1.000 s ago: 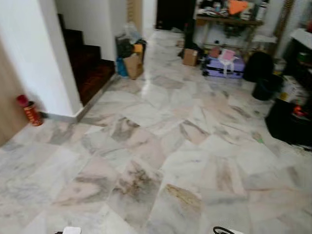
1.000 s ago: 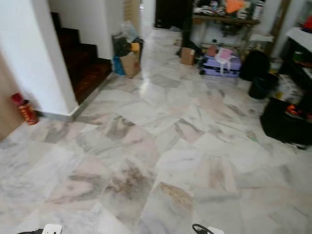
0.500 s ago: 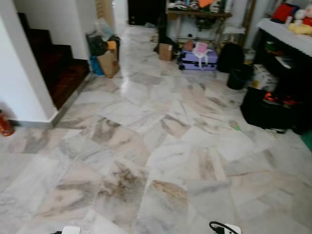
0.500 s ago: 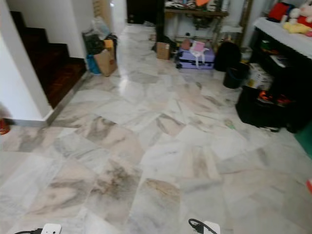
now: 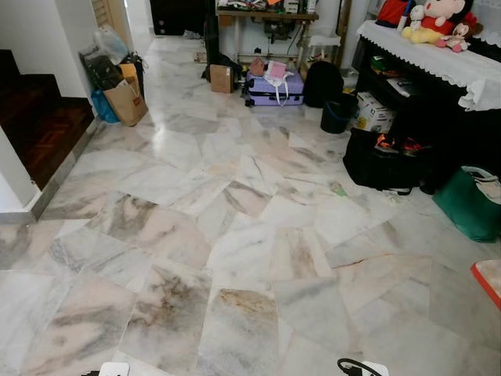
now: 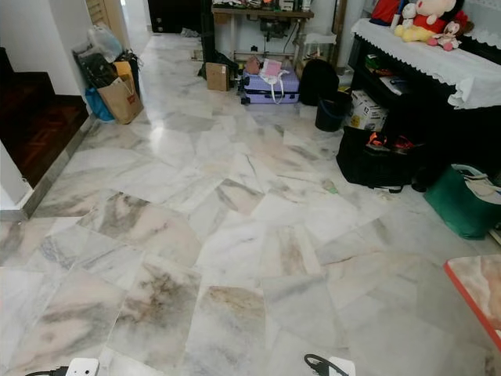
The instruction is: Hang hanger
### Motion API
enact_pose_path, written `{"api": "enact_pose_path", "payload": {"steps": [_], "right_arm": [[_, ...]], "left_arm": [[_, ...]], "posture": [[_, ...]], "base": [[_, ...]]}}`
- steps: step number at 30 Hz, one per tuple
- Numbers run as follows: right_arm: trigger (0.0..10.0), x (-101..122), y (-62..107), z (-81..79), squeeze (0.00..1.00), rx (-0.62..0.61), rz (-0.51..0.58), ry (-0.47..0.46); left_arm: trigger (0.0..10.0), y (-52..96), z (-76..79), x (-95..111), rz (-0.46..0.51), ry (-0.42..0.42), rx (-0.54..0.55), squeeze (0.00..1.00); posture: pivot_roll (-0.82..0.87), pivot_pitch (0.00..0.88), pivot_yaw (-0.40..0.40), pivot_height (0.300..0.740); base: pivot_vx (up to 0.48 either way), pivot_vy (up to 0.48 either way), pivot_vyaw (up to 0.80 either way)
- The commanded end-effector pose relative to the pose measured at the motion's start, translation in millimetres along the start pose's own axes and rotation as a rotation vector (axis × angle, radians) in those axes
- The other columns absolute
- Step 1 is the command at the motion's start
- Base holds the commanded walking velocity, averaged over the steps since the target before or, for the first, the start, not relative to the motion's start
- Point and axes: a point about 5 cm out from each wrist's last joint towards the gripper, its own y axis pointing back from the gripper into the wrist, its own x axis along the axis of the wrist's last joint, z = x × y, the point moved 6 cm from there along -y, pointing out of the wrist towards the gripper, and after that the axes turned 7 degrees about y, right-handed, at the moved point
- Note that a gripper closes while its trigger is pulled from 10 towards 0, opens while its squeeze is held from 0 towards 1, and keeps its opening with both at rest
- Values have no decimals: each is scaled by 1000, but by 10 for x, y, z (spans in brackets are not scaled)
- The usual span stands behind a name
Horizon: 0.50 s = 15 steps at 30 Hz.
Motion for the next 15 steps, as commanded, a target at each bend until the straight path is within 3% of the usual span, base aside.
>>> {"api": "enact_pose_path", "payload": {"steps": [1,15], "right_arm": [[10000,-24,2,8,0,-2,-10,-1],[10000,-40,6,18,0,0,-16,13]], "left_arm": [[10000,7,-28,-36,-7,5,10,0],[10000,8,-27,-14,12,42,15,0]], "posture": [[175,0,-18,740],[173,0,-24,740]], "base": [[0,0,-769],[0,0,-769]]}}
